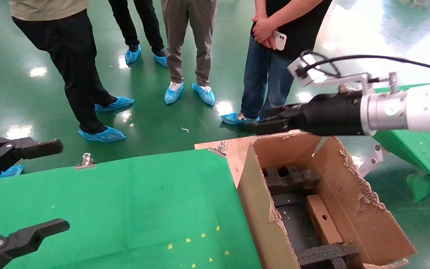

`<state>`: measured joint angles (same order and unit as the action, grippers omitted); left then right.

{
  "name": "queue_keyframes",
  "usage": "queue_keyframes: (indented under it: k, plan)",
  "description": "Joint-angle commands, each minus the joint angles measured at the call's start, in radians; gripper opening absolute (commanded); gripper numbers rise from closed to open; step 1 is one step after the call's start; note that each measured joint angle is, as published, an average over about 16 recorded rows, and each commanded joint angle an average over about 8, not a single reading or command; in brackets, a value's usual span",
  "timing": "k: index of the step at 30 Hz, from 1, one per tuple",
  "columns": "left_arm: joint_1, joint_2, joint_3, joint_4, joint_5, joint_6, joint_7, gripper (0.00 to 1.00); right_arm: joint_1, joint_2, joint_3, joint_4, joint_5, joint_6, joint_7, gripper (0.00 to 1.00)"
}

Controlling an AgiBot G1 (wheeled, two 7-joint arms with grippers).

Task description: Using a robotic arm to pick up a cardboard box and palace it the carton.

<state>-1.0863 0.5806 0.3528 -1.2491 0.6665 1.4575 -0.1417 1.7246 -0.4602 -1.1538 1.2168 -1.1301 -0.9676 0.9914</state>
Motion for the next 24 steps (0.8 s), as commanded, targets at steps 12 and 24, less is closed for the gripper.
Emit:
queue_keyframes:
  k: [12, 24]
  plan:
    - [0.0, 0.0, 0.0, 0.0, 0.0, 0.0, 0.0, 1.0, -0.171, -0.04, 0.23, 0.018, 0.105, -0.139, -0.212, 1.0]
    - [0.0, 0.0, 0.0, 0.0, 0.0, 0.0, 0.0, 1.0, -0.33, -0.077, 0.444, 0.034, 0.203, -0.268, -0.408, 1.0]
